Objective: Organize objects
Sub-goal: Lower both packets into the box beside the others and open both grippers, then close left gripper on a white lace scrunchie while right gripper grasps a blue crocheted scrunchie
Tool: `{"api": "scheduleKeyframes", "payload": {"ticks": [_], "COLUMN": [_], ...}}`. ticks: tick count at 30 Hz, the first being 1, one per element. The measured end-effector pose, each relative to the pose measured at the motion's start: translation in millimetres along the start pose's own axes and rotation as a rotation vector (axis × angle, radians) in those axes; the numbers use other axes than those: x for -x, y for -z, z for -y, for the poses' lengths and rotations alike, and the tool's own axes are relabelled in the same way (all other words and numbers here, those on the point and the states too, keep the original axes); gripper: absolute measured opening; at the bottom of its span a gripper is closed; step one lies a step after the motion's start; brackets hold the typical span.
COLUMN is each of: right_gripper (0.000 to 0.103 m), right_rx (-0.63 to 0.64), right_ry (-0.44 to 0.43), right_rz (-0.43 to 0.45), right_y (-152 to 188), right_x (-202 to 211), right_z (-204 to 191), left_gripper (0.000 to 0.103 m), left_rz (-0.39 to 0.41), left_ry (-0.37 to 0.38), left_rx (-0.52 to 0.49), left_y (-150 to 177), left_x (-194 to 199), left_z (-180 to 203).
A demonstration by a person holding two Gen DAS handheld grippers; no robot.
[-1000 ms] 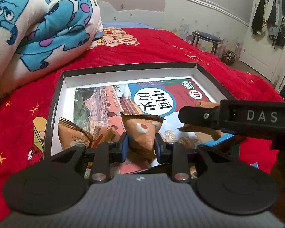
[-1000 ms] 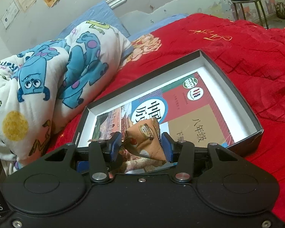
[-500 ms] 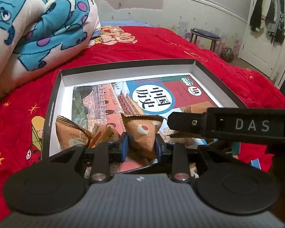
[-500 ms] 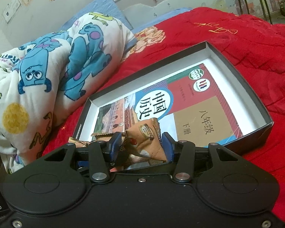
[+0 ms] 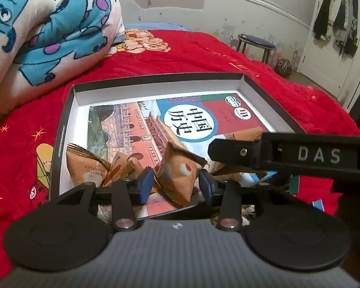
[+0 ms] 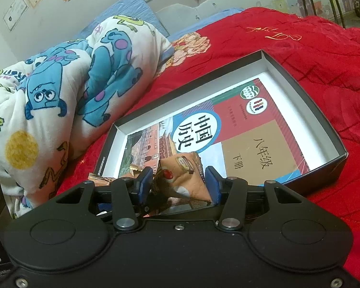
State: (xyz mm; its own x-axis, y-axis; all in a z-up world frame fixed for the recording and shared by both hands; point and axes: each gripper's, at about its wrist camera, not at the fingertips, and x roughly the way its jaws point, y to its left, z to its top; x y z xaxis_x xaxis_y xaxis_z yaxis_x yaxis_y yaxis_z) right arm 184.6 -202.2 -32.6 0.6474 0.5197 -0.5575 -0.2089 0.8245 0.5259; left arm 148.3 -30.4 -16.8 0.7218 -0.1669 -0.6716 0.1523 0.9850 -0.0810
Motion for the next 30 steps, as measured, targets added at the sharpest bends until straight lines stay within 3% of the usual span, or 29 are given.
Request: {"api": "scheduleKeyframes", "payload": {"ticks": [7,16,25,30], "right_gripper": [0.065,0.081,0.084,0.084], "right_rx": [-0.012,0.022,-0.125,-0.136], "right_ry": [-0.003,0.037,0.078,0.143], "right_rz": [0.001,0.068,0.209,0.196], "right_y": [1.0,5.1,22.1,54.8], "right_x": [2.2,30.5,110.3,140.0], "right_z": [-0.3,-18.4,-26.2,-31.2], "left_gripper": [0.075,0.077,0.082,0.085], "left_rz": [0.032,0.086,0.129,0.133], "left_ry": [0.018,-0.043,-0.063,-0.089], "left_rx": [-0.042,-0.1,-0.036,-0.055], "left_y": [-3.5,-7.8,-4.2,19.1], "left_x": [16.2,38.3,90.5,118.0], "left_z": [3.3,-2.0,-24.1,-27.8]}}
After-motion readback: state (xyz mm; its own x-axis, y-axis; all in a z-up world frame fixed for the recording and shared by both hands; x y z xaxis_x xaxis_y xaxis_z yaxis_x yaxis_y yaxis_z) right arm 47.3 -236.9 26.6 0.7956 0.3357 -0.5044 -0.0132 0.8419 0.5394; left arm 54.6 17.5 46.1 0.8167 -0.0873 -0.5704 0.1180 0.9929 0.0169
